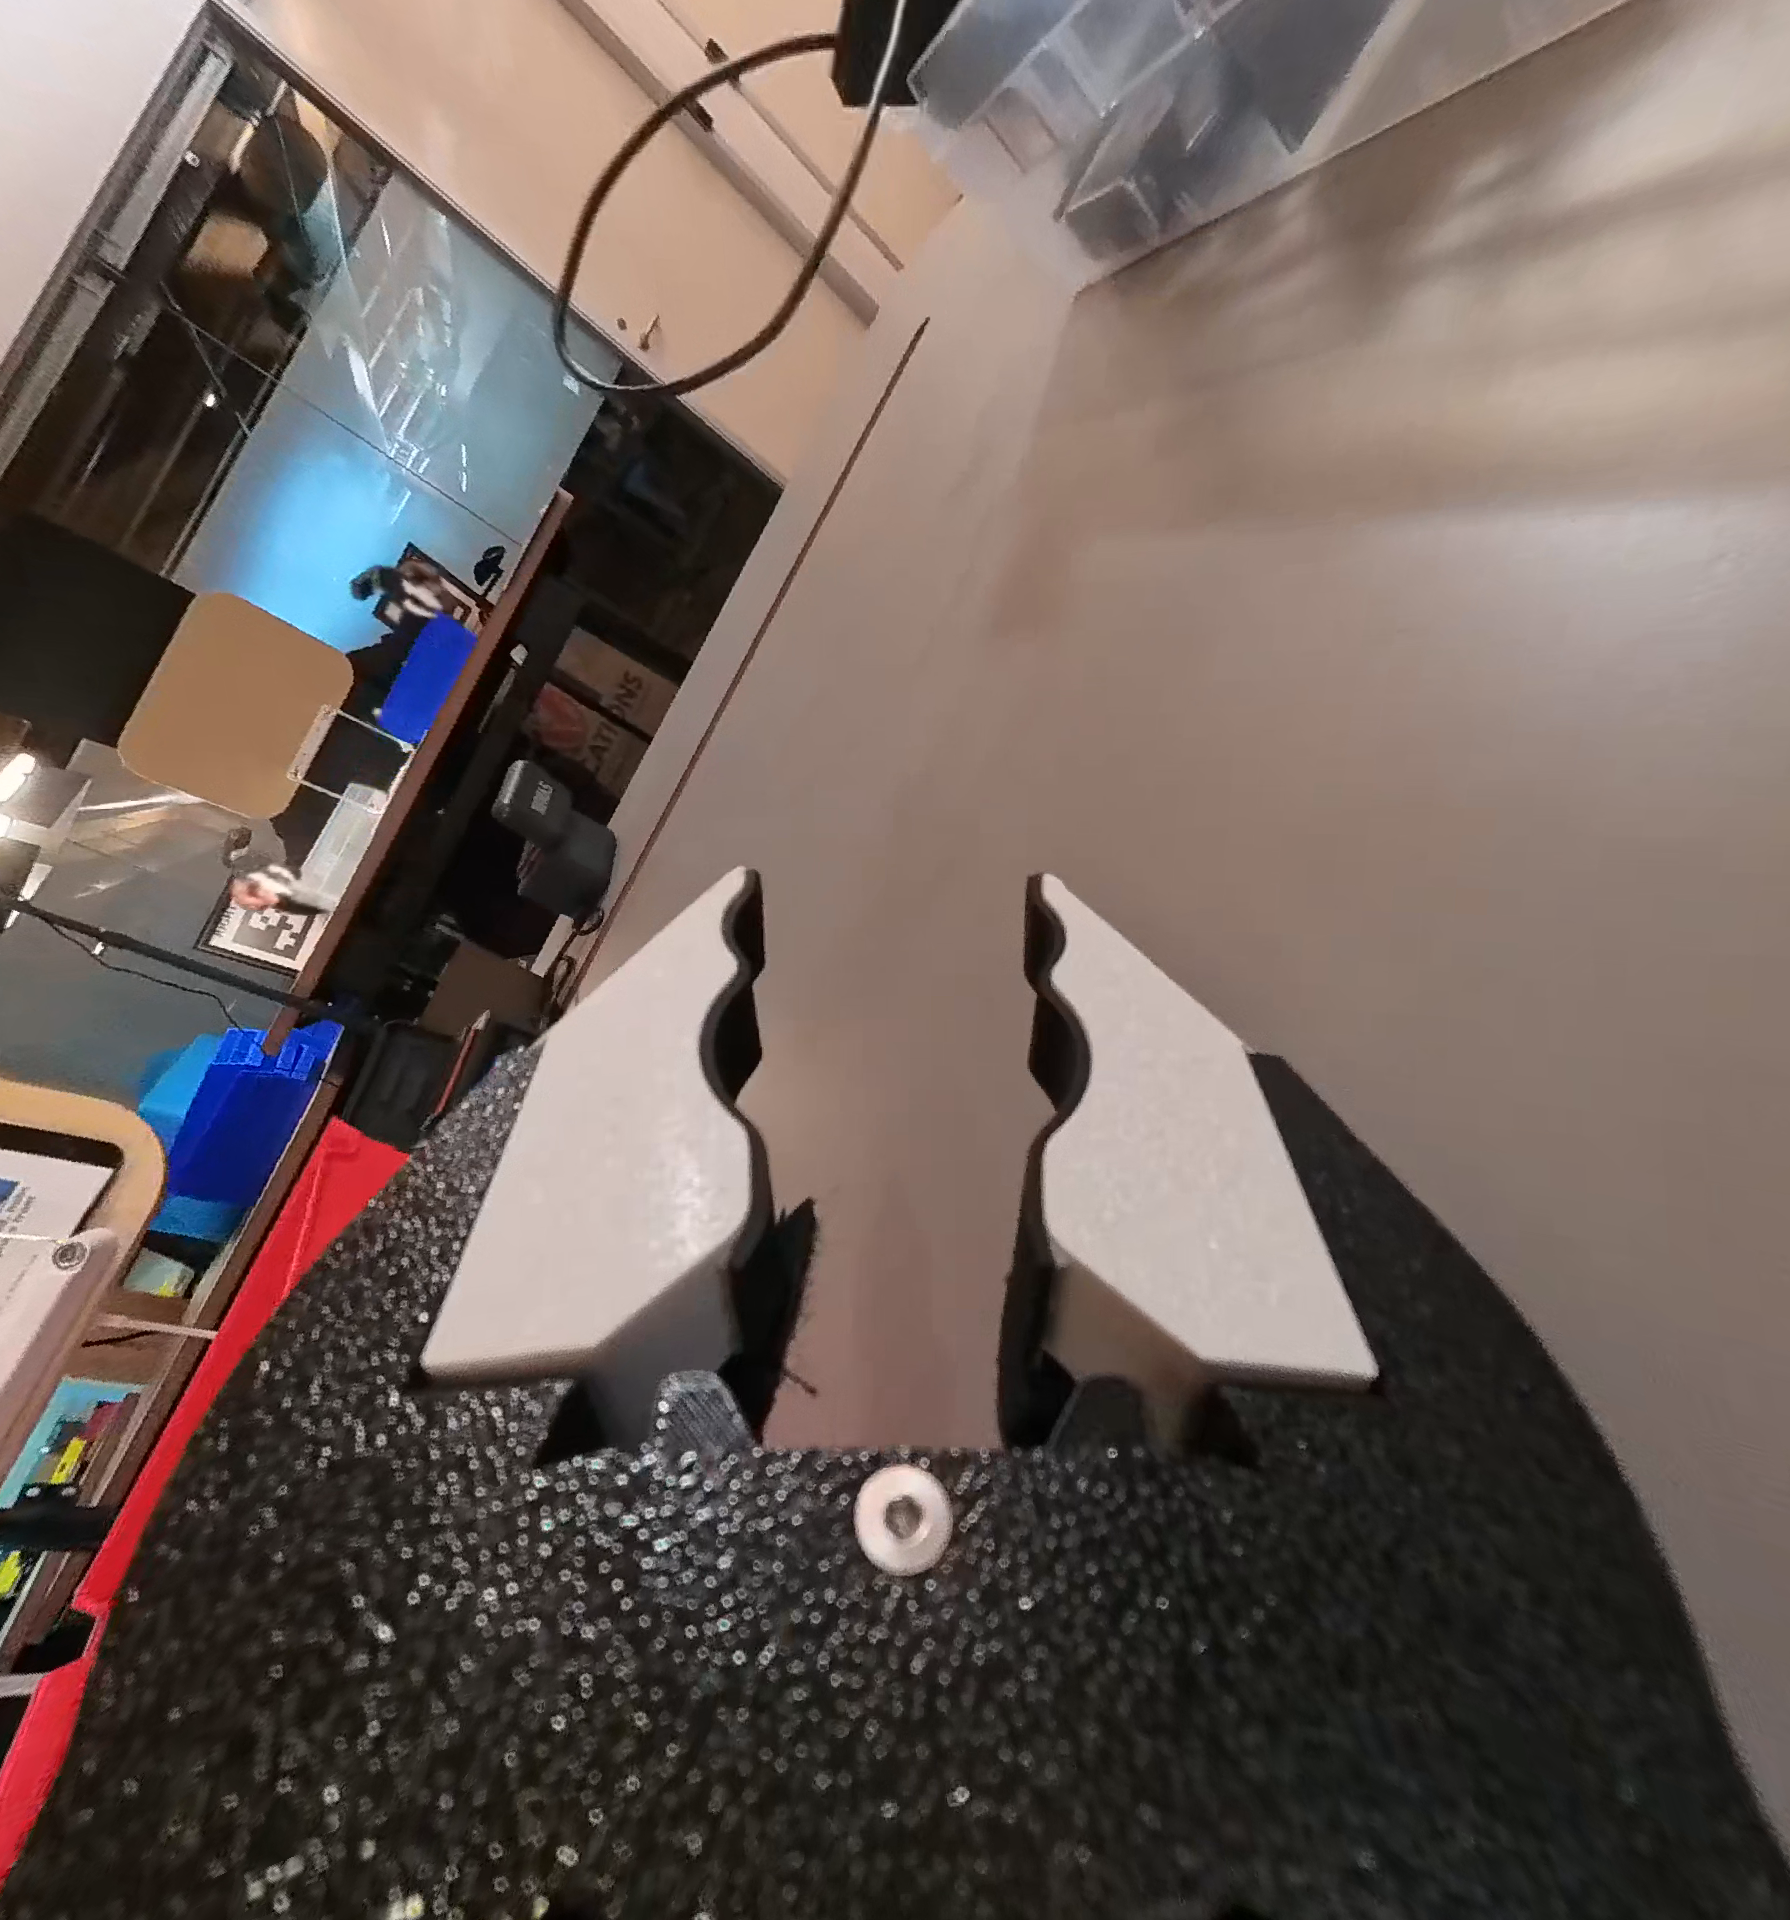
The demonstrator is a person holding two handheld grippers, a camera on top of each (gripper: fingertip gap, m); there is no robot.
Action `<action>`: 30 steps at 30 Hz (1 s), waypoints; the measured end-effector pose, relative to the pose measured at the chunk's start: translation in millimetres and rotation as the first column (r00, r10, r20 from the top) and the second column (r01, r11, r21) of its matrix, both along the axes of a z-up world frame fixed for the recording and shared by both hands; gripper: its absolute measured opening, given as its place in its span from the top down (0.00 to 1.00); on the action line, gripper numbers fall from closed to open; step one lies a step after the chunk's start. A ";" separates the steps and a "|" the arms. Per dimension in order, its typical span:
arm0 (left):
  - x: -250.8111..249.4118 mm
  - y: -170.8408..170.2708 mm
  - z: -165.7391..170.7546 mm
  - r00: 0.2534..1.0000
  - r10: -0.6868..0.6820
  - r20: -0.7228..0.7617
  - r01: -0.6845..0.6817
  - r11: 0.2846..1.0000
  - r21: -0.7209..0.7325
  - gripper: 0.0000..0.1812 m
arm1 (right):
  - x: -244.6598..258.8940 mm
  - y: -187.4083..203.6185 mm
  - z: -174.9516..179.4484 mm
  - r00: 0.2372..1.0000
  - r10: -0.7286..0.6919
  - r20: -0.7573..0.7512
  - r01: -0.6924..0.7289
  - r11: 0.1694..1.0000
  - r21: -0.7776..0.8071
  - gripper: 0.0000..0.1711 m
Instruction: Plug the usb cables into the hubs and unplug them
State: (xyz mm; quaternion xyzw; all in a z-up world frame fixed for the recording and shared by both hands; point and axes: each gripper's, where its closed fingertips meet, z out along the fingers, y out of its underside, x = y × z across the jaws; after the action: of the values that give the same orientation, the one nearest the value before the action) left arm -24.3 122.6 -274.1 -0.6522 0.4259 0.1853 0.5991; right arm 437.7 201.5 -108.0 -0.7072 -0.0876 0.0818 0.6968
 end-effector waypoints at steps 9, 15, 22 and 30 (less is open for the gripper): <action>-3.6 0.1 9.4 0.997 -0.004 0.072 0.002 1.000 0.019 0.74 | -19.0 16.8 4.9 0.969 0.066 -0.238 -0.071 0.997 -0.011 0.55; -11.8 1.9 18.7 0.992 0.025 0.120 -0.031 0.998 0.046 0.73 | -38.6 29.9 -53.8 0.992 0.106 0.071 -0.080 0.952 -0.294 0.58; -28.7 -18.7 40.5 0.924 0.135 0.357 -0.154 0.988 0.024 0.67 | -53.3 21.7 -114.0 0.970 0.228 0.087 -0.140 0.811 -0.568 0.61; -130.1 -62.9 79.4 0.825 0.422 0.376 -0.485 0.870 0.086 0.50 | -42.2 11.0 -147.0 0.972 0.195 0.134 -0.048 0.718 -0.695 0.70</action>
State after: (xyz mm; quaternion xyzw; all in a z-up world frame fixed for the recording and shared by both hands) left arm -154.4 59.7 -194.8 -0.7010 0.1278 0.2426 0.6583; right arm 395.6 212.5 -255.1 -0.9116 -0.1661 0.0837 0.3665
